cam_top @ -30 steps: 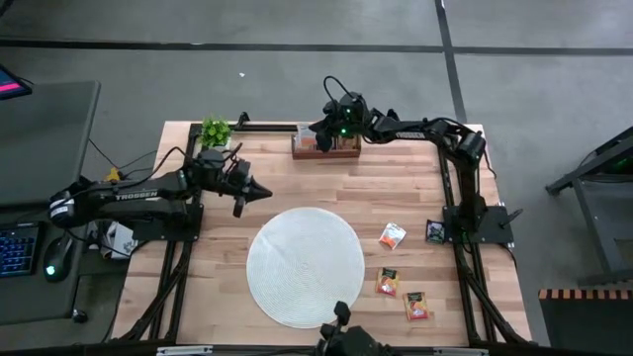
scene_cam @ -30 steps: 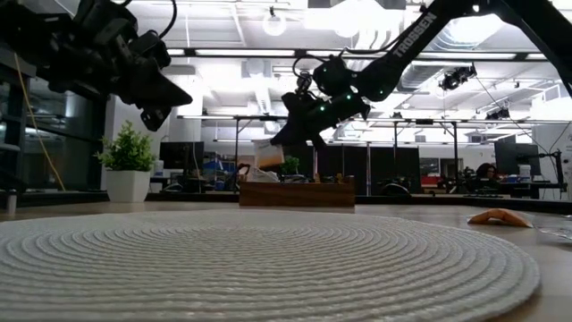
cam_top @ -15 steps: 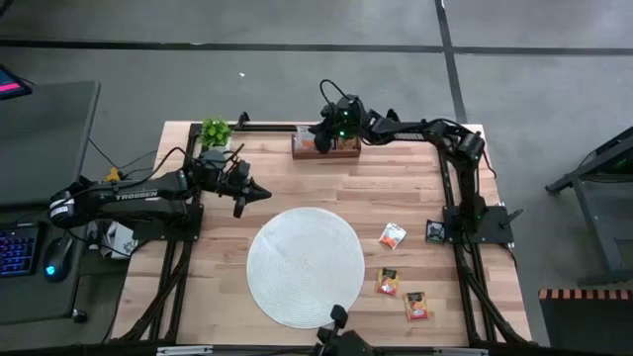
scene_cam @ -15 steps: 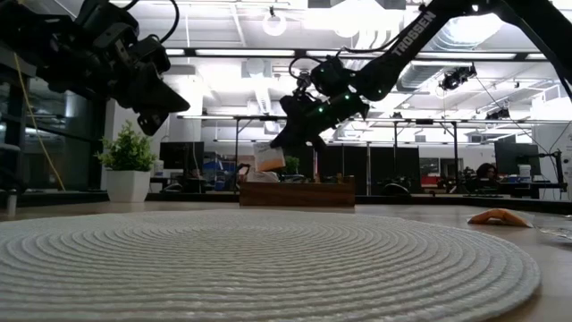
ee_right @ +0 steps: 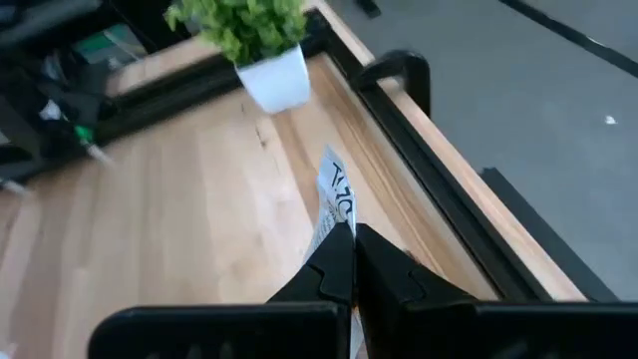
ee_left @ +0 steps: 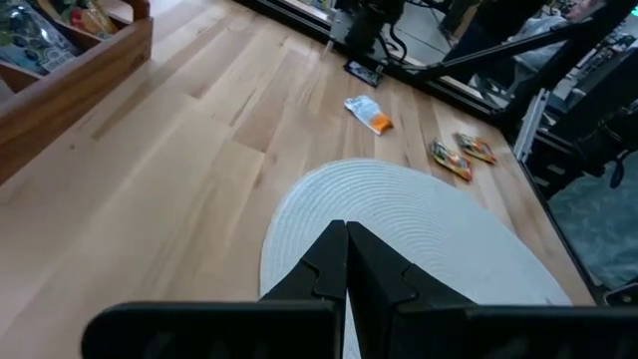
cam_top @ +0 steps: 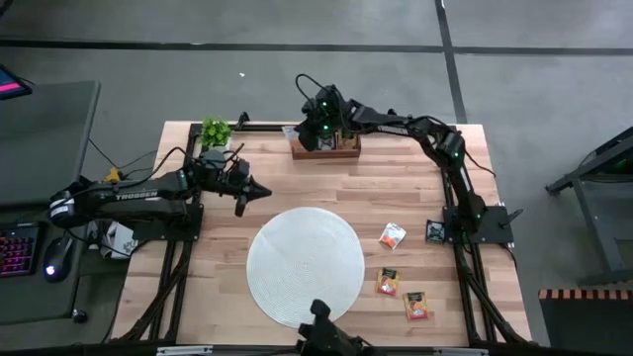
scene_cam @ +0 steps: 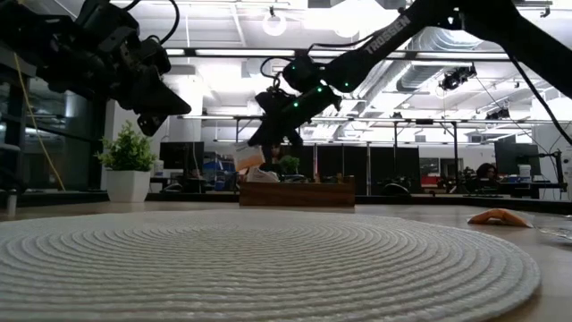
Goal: Pick & Place Tea
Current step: Put the white tea bag into the left section of the wooden organizer
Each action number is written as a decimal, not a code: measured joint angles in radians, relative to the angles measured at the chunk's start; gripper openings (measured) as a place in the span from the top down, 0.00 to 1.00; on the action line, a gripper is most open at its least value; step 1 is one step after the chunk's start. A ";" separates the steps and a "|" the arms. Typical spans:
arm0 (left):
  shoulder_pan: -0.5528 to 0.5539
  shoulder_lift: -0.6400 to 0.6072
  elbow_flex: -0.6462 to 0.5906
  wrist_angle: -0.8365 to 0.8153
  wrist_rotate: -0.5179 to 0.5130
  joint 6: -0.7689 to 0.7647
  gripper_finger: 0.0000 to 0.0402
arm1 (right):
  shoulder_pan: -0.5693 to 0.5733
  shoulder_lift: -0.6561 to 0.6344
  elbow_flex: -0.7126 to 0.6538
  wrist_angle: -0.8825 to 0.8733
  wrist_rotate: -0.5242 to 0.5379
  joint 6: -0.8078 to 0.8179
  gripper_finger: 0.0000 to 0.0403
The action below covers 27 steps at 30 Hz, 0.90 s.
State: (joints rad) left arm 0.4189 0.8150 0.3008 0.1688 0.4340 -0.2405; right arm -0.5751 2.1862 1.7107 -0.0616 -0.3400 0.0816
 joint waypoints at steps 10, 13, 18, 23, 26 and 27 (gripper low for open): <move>0.000 0.000 0.000 -0.005 -0.008 0.000 1.00 | 0.000 -0.002 -0.024 -0.053 0.085 -0.005 1.00; 0.000 0.000 0.000 -0.007 -0.008 0.000 1.00 | 0.000 -0.002 -0.025 -0.075 0.127 0.006 1.00; 0.000 0.000 0.000 -0.007 -0.010 0.000 1.00 | -0.004 -0.002 -0.025 -0.079 0.165 0.007 1.00; 0.000 0.000 0.000 -0.007 -0.010 0.000 1.00 | -0.007 -0.002 -0.025 -0.052 0.158 0.002 1.00; 0.000 0.000 0.000 -0.007 -0.010 0.000 1.00 | -0.007 -0.003 -0.025 -0.059 0.130 -0.025 1.00; 0.000 0.000 0.000 -0.007 -0.010 0.000 1.00 | -0.007 -0.003 -0.025 -0.071 0.124 -0.033 1.00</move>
State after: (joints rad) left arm 0.4191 0.8150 0.3008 0.1619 0.4240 -0.2405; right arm -0.5819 2.1830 1.6855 -0.1323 -0.2157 0.0484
